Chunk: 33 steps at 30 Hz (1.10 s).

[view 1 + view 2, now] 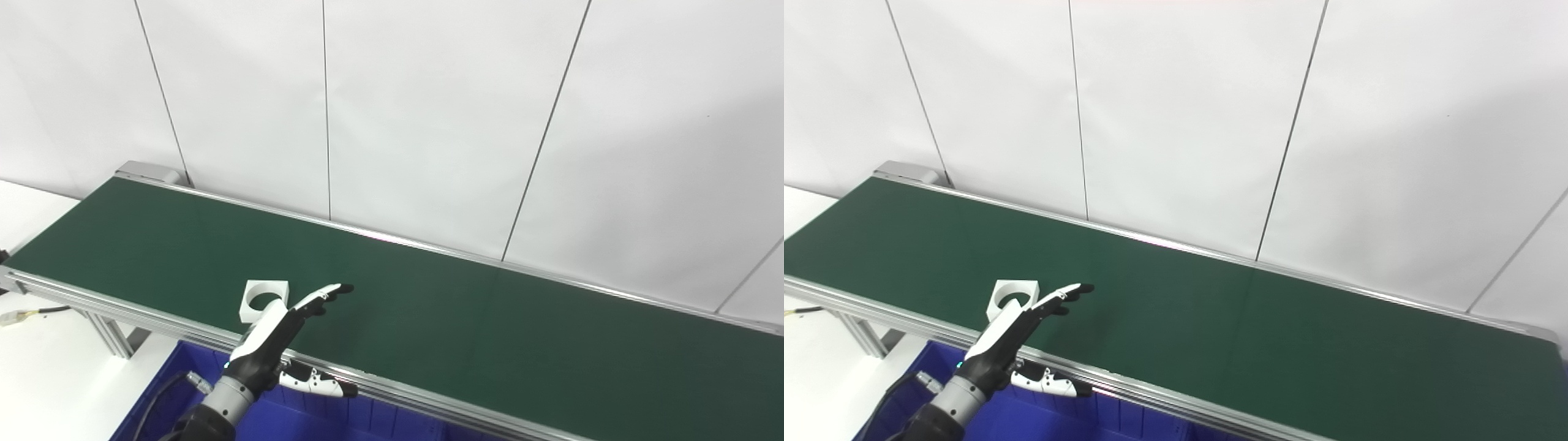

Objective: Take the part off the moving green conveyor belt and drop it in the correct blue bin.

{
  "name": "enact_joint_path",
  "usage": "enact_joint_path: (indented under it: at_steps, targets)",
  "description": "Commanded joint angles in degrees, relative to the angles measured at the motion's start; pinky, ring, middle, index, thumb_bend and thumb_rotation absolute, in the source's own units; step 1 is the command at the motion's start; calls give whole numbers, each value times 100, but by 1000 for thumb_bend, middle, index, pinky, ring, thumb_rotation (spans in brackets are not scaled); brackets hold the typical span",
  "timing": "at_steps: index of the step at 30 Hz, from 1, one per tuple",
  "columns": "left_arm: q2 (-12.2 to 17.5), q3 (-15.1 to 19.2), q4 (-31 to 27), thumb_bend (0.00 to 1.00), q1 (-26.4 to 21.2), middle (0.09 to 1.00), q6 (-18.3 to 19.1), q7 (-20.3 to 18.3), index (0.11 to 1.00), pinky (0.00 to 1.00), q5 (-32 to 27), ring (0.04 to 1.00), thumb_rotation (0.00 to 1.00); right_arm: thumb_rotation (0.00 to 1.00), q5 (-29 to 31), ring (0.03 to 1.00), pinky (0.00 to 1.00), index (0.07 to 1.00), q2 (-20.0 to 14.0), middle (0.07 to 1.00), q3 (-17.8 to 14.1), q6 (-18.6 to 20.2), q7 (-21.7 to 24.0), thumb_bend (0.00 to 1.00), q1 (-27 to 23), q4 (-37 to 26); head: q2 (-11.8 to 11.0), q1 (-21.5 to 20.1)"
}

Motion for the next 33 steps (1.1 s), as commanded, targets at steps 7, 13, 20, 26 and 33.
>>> enact_joint_path:
  at_steps: [7,13,20,26,33]
  targets:
    - [279,67,189,764,-576,956,64,109,926,879,161,944,243,0,25,813,725,882,0,834,-2,-212,5,863,-62,-136,8,31]
    - [435,3,622,762,-936,974,78,118,932,900,321,965,236,0,24,807,725,884,-8,832,4,-259,8,863,-79,-99,7,61]
    - [561,-164,1115,784,-1339,982,173,209,940,954,738,996,232,0,-52,807,717,879,-4,828,22,-287,-28,866,-86,-81,10,68]
    - [473,-228,1690,803,-1572,994,79,342,946,961,681,1000,232,0,-135,798,718,875,21,819,48,-259,-68,864,-94,-85,7,91]
    - [520,-461,2234,812,-1870,1000,123,468,950,1000,883,1000,223,0,-138,811,728,879,53,823,71,-270,-75,864,-105,-49,-11,63]
